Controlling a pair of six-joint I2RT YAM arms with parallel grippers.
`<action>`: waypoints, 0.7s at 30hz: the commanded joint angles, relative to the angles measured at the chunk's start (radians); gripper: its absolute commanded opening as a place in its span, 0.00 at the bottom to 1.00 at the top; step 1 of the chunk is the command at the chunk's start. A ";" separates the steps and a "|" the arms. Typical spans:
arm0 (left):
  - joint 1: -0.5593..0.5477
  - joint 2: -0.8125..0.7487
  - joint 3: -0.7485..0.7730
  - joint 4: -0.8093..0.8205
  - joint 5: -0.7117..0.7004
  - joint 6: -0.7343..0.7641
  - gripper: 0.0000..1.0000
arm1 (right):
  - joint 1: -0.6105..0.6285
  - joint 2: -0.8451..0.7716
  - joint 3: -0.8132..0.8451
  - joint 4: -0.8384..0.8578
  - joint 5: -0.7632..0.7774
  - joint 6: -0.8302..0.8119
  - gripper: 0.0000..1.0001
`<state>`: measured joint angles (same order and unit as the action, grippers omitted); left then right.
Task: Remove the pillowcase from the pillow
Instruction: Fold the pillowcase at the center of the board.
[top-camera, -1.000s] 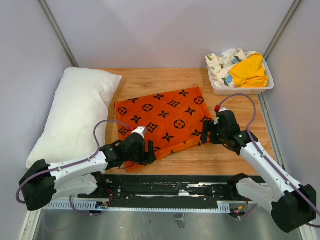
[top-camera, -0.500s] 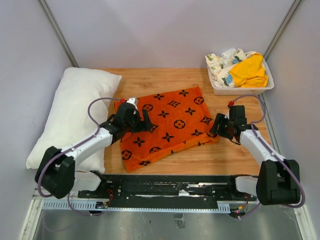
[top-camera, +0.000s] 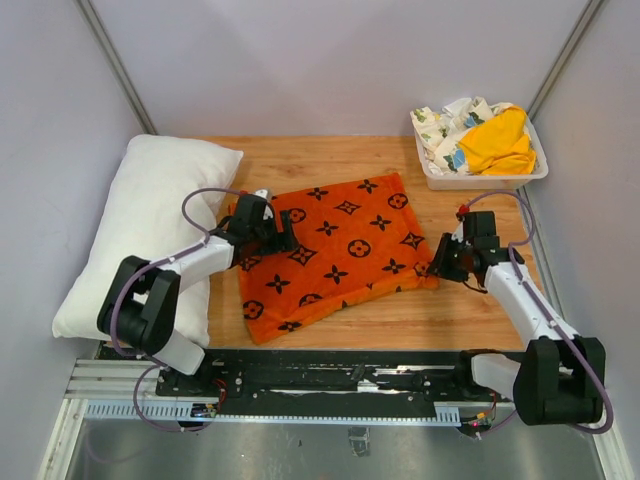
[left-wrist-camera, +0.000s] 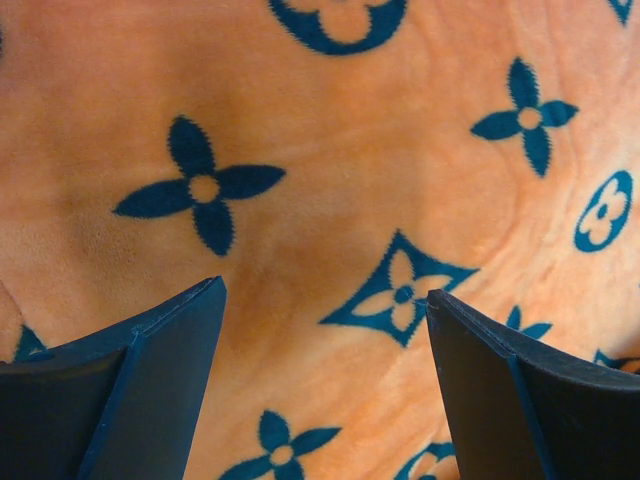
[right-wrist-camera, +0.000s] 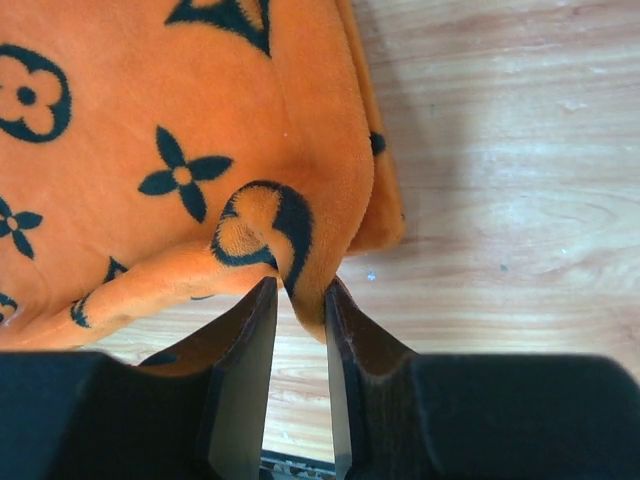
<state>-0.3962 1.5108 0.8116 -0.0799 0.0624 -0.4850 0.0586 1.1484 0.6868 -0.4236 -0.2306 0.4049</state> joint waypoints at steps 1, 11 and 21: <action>0.020 0.054 0.025 0.042 0.020 0.028 0.85 | -0.036 0.032 0.080 -0.185 0.072 -0.044 0.27; 0.048 0.132 0.026 0.054 0.008 0.035 0.84 | -0.087 0.152 0.140 -0.300 0.209 -0.024 0.28; 0.047 0.130 0.082 0.021 -0.015 0.065 0.83 | 0.303 0.116 0.257 -0.390 0.522 0.019 0.53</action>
<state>-0.3599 1.6218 0.8509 -0.0547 0.0677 -0.4534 0.2584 1.2583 0.9348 -0.7479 0.1604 0.3897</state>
